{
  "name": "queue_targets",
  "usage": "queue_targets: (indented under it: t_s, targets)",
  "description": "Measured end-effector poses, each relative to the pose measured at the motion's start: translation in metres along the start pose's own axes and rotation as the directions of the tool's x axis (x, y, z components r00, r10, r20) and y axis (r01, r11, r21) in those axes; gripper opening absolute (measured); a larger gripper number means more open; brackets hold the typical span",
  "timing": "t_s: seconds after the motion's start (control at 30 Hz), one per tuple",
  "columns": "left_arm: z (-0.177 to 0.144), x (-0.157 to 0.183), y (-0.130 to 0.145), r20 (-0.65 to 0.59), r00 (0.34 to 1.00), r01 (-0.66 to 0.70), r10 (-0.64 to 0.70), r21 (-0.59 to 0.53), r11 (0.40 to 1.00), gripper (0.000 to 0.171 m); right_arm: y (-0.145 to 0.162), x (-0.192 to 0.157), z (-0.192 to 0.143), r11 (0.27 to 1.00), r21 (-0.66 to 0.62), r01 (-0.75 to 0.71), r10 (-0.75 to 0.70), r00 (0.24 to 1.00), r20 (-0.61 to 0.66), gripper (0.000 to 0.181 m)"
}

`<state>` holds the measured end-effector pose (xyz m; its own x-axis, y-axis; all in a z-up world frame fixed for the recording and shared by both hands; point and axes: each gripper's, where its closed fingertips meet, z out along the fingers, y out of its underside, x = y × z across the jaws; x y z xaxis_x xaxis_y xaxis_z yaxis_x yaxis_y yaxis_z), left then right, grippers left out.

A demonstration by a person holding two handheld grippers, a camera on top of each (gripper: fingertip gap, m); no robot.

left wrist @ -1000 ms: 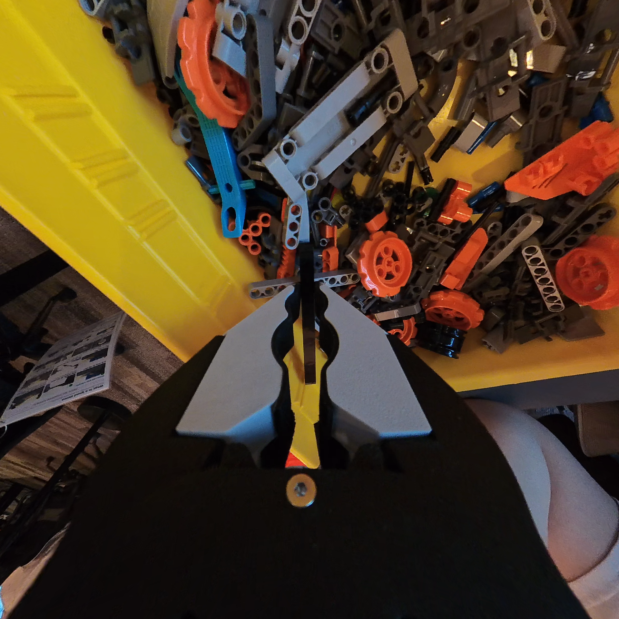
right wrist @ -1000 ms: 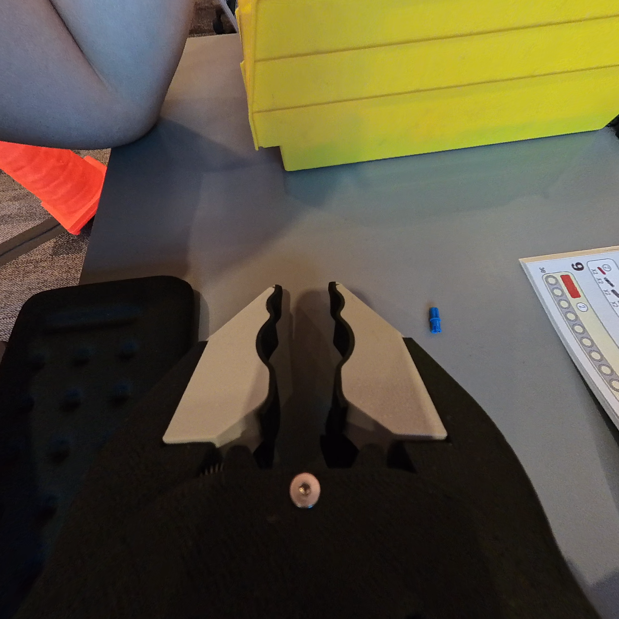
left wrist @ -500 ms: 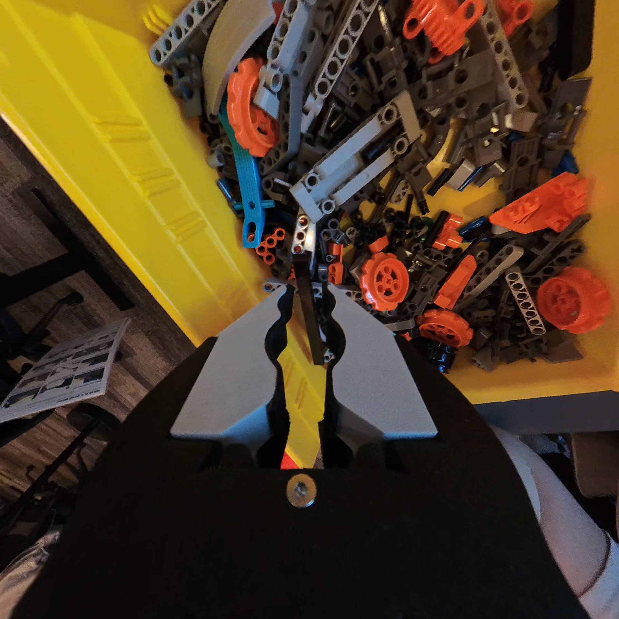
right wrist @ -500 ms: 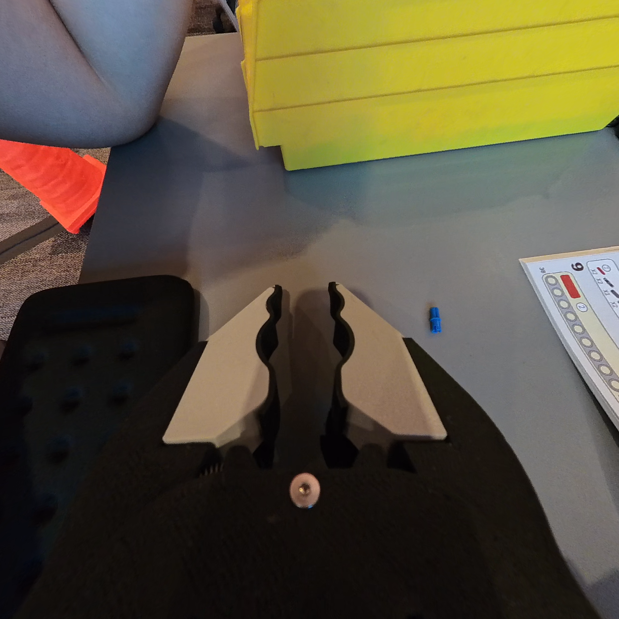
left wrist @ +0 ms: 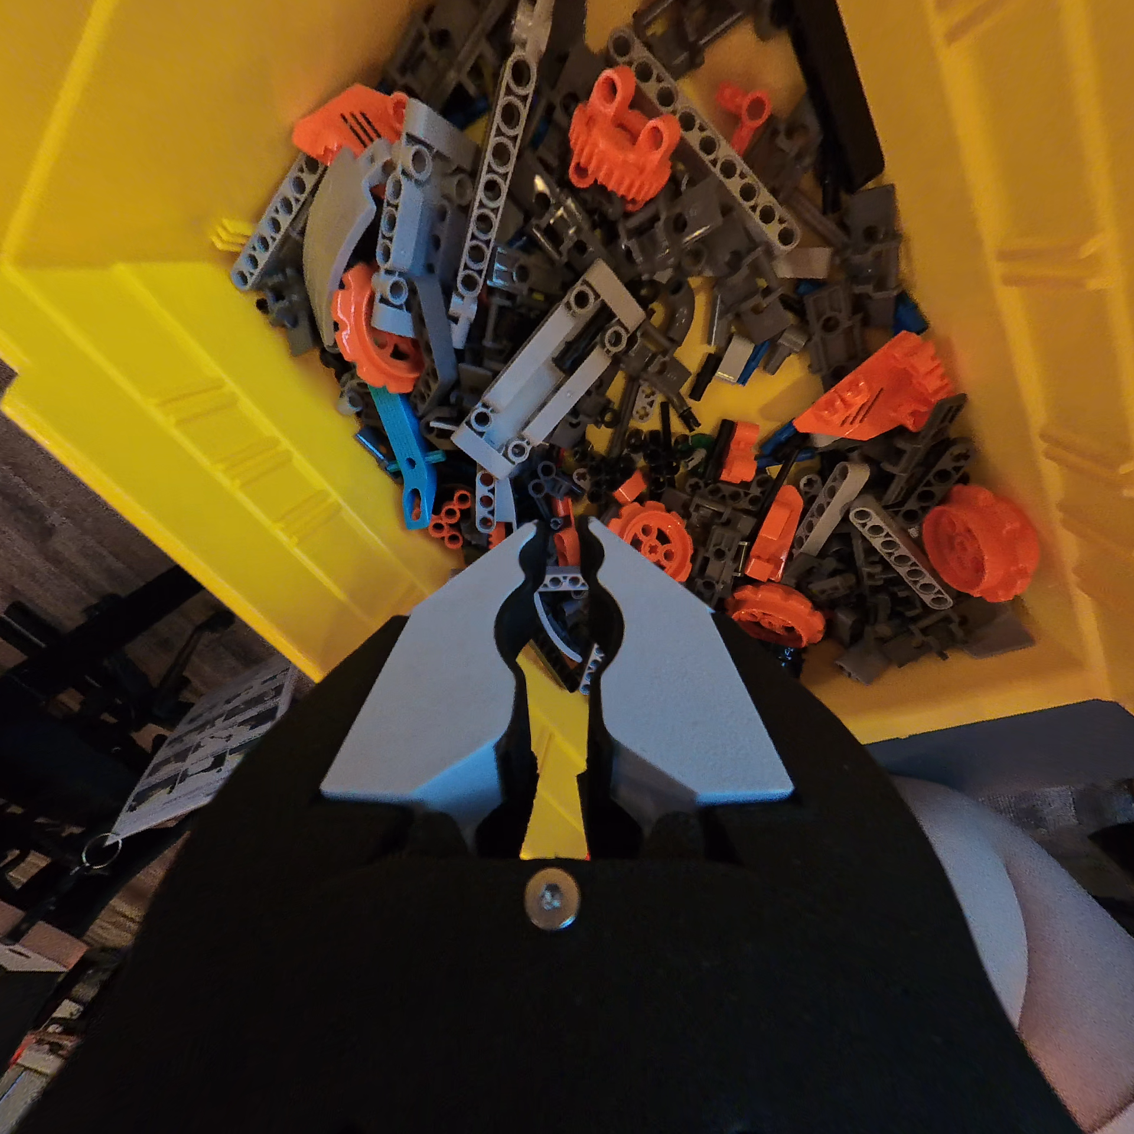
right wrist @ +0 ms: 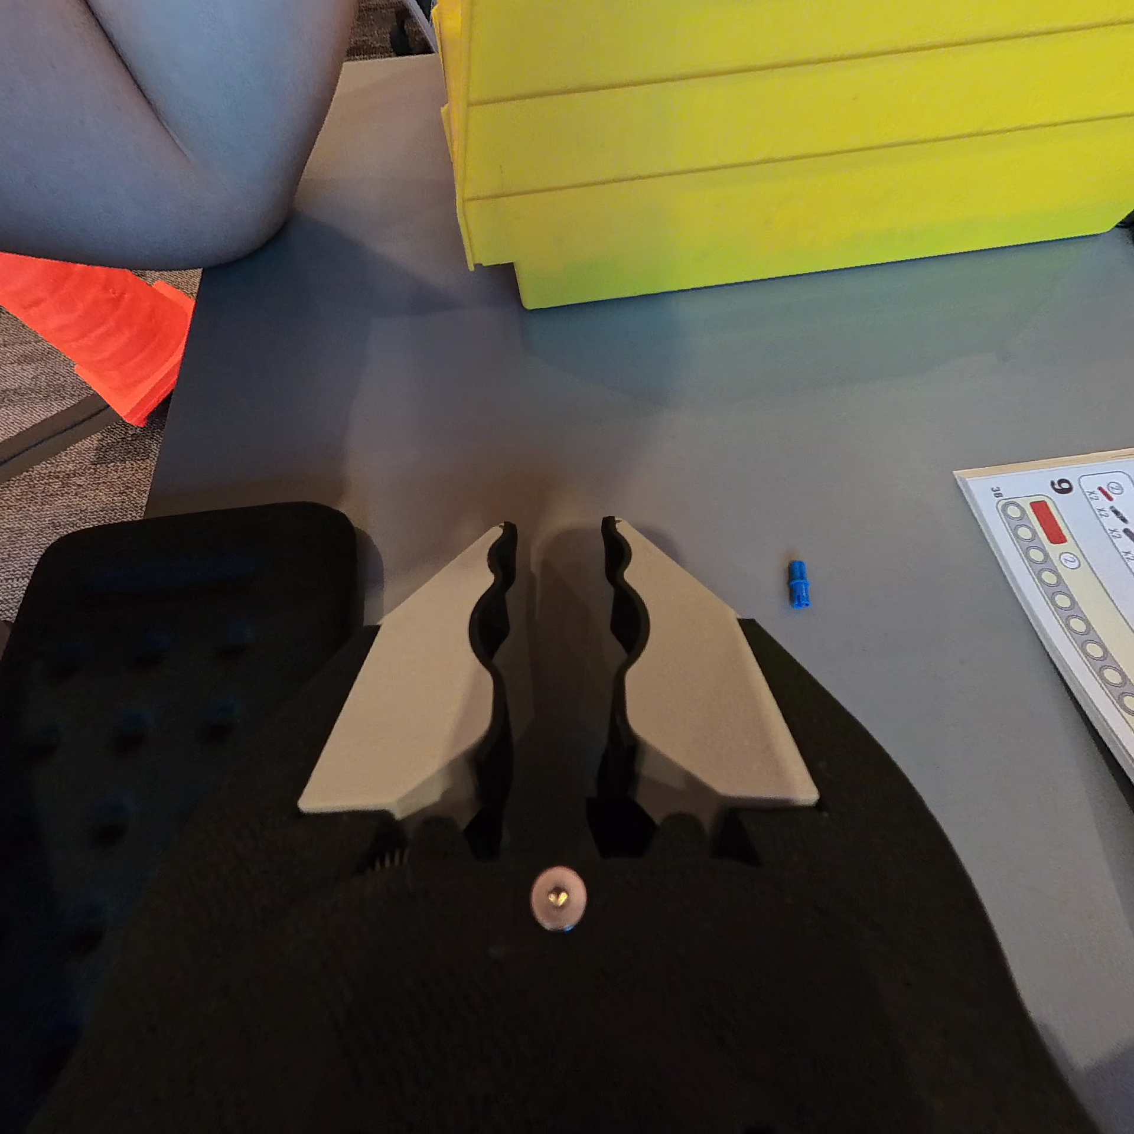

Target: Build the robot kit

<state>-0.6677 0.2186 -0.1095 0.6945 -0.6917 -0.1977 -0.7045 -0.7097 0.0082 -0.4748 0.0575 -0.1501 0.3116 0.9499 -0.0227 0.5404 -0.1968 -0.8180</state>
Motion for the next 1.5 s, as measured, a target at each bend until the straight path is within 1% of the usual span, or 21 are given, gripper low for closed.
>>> queue_targets:
  t_s: [0.17,0.33,0.7,0.83,0.87,0.93,0.97,1.03,1.07,1.13,1.3,1.5]
  targets:
    - [0.002,0.002,-0.007,0.012,1.000,-0.020,0.020,-0.003,1.000,0.007,0.000,0.000,0.000,1.000,-0.002,-0.001,0.001,1.000,0.001,0.028]
    - [0.005,0.008,-0.012,0.019,0.997,-0.069,0.069,-0.017,0.997,0.007,0.000,0.000,0.000,1.000,-0.002,-0.004,0.004,1.000,0.003,0.028]
    - [0.002,0.005,-0.013,0.040,0.997,-0.071,0.071,-0.005,0.997,0.006,0.001,0.000,0.001,1.000,-0.010,-0.005,0.005,1.000,0.003,0.029]
    - [-0.001,-0.002,-0.016,0.070,0.995,-0.071,0.069,0.027,0.997,0.007,0.002,0.000,0.001,1.000,-0.013,-0.002,0.002,1.000,0.003,0.028]
    - [-0.003,-0.007,-0.021,0.091,0.994,-0.072,0.067,0.055,0.996,0.005,0.002,0.000,0.001,1.000,-0.013,-0.002,0.002,1.000,0.002,0.029]
    - [-0.010,-0.016,-0.035,0.116,0.992,-0.066,0.048,0.157,0.985,0.003,0.002,0.000,0.001,1.000,-0.014,-0.001,0.002,1.000,0.003,0.029]
    - [-0.013,-0.018,-0.041,0.110,0.993,-0.064,0.042,0.199,0.978,0.005,0.002,0.000,0.001,1.000,-0.014,-0.002,0.002,1.000,0.003,0.029]
    - [-0.014,-0.023,-0.046,0.123,0.991,-0.086,0.058,0.244,0.966,0.018,0.002,0.000,0.001,1.000,-0.013,-0.003,0.003,1.000,0.003,0.029]
    - [-0.013,-0.027,-0.047,0.136,0.989,-0.096,0.063,0.248,0.964,0.022,0.002,0.000,0.001,1.000,-0.014,-0.004,0.004,1.000,0.004,0.029]
    - [-0.008,-0.026,-0.047,0.117,0.990,-0.102,0.075,0.244,0.964,0.032,0.002,0.000,0.001,1.000,-0.015,-0.004,0.004,1.000,0.004,0.029]
    - [0.003,-0.027,-0.049,0.074,0.996,-0.071,0.055,0.233,0.970,0.039,0.002,0.000,0.001,1.000,-0.015,-0.003,0.003,1.000,0.005,0.029]
    - [0.004,-0.032,-0.043,0.110,0.992,-0.076,0.054,0.203,0.976,0.037,0.003,-0.001,0.001,1.000,-0.020,-0.002,0.002,1.000,0.007,0.029]
